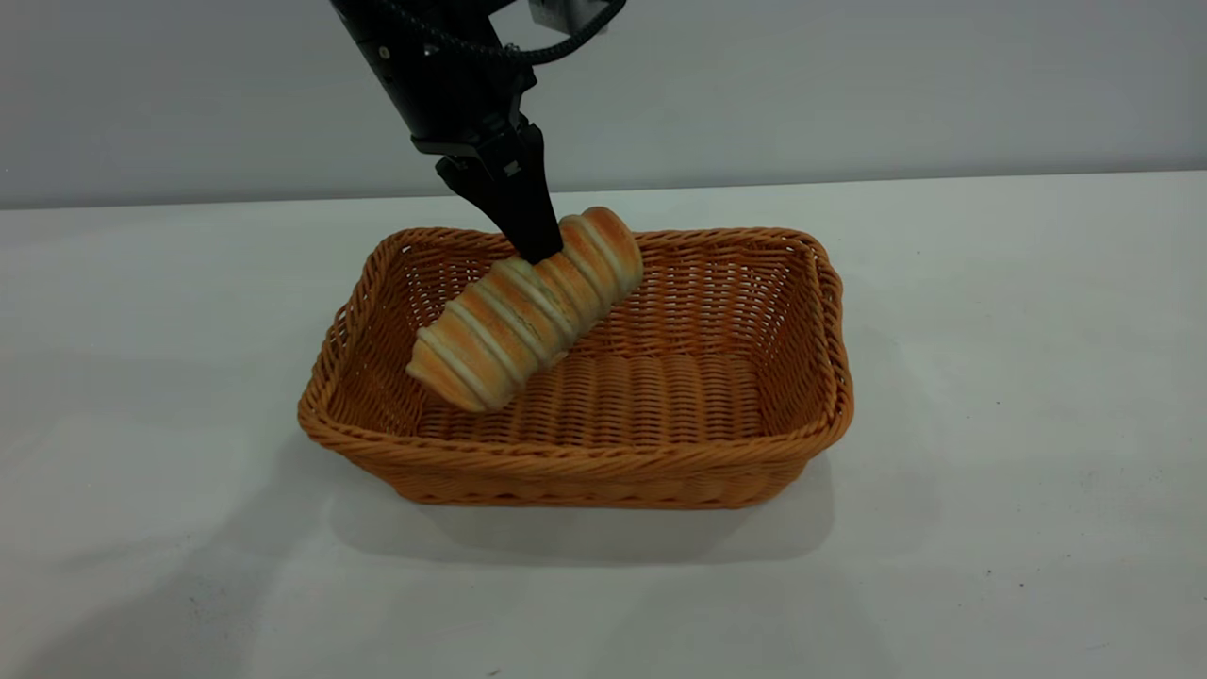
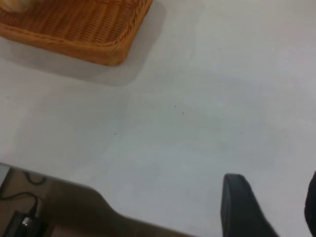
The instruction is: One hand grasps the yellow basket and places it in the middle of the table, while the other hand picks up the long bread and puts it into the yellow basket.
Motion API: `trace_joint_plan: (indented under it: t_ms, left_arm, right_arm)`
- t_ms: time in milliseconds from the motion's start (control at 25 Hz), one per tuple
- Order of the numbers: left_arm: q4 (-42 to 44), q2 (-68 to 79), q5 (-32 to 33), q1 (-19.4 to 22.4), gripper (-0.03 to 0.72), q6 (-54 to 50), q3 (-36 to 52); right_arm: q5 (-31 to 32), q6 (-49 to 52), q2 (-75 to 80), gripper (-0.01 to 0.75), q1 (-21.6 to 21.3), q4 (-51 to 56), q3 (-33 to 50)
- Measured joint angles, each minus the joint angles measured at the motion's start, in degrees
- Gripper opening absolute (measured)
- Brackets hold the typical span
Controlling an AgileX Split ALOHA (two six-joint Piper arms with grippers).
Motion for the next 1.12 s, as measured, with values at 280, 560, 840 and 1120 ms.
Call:
trace_joint_plan:
  t_ms: [280,560,840,1120]
  left_arm:
    - [2.39,0.06,-0.08,0.0,0.424,-5.24,-0.13]
    - [2.48,-4.53,-0.34,0.0,0.482,-7.63,-0.13]
    - [2.37,-17.48,0.14,0.53,0.482,-12.87,-0.13]
    - [2.64,-32.06,5.14,0.71,0.459,-17.99,-0.13]
  right_arm:
    - [-0.03,0.06,0.0,0.297,0.0,0.0,0.0]
    - [-0.1,0.01,0.0,0.297,0.0,0.0,0.0]
    - [-0.14,0.01,0.0,0.297,0.0,0.0,0.0]
    - [-0.14,0.01,0.0,0.297,0.0,0.0,0.06]
